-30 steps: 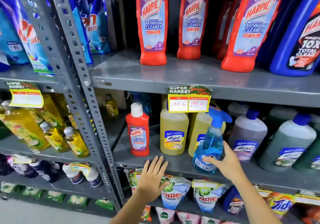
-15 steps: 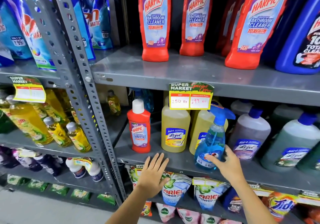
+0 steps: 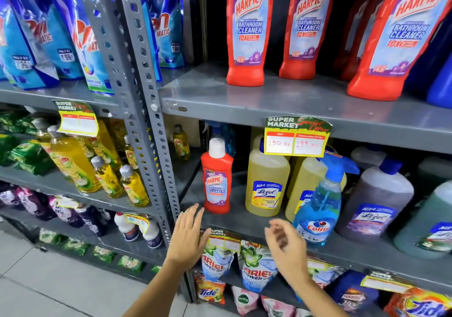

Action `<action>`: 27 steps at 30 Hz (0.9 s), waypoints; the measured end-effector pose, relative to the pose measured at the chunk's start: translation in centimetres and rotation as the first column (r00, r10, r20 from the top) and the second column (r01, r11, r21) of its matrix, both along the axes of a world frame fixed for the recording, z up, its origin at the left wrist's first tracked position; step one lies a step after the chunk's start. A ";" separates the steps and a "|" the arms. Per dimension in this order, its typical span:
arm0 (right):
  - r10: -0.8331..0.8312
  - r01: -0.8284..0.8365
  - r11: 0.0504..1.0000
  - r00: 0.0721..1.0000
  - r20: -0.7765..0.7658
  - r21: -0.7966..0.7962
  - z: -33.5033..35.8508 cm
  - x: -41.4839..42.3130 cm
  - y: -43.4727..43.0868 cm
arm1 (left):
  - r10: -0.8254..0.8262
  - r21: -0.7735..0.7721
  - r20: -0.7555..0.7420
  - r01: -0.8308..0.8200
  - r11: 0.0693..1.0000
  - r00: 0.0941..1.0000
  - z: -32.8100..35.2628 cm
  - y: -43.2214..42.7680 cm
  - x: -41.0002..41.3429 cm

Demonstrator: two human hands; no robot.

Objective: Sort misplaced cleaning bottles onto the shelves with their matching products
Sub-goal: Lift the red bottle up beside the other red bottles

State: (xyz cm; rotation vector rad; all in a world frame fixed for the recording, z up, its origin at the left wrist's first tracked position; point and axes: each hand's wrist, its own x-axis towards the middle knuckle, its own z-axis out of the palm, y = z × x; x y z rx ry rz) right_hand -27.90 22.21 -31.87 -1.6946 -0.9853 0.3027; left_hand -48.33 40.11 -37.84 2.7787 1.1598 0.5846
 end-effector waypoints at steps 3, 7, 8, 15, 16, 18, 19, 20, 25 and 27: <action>0.126 -0.124 0.991 0.991 0.051 -0.042 1.7 -0.8 5.4 | -0.008 -0.068 -0.180 -0.004 0.998 0.984 -0.5 0.7 0.5; 0.171 -0.172 0.979 0.985 -0.017 -0.106 4.0 -2.2 12.1 | 0.006 -0.120 -0.256 -0.038 0.992 0.967 -1.8 0.7 0.6; 0.184 -0.189 0.974 0.982 -0.054 -0.121 4.5 -2.4 13.4 | 0.005 -0.134 -0.250 -0.040 0.990 0.968 -1.9 0.7 0.5; 0.158 -0.200 0.953 0.969 -0.192 -0.228 4.3 -2.2 17.9 | -0.003 -0.070 -0.233 -0.014 0.997 0.973 -2.0 1.3 0.3; 0.159 -0.200 0.954 0.969 -0.190 -0.225 4.2 -2.3 17.7 | 0.000 -0.061 -0.229 -0.014 0.998 0.973 -2.1 1.3 0.3; 0.158 -0.191 0.960 0.973 -0.168 -0.205 4.2 -2.5 17.1 | 0.002 -0.056 -0.227 -0.015 0.998 0.974 -2.0 1.1 0.4; 0.158 -0.186 0.962 0.976 -0.153 -0.198 4.0 -2.6 16.8 | 0.003 -0.056 -0.230 -0.016 0.998 0.973 -1.9 1.1 0.4; 0.151 -0.177 0.964 0.979 -0.140 -0.198 4.0 -2.7 16.5 | 0.000 -0.059 -0.238 -0.015 0.998 0.971 -1.8 1.0 0.5; 0.149 -0.159 0.964 0.987 -0.063 -0.215 5.5 -3.5 13.6 | -0.006 0.002 -0.248 0.006 1.000 0.969 -2.1 1.3 0.1; 0.169 -0.169 0.963 0.985 -0.017 -0.212 7.5 -3.7 11.6 | -0.060 -0.004 -0.281 0.062 0.998 0.958 -2.3 1.3 -0.1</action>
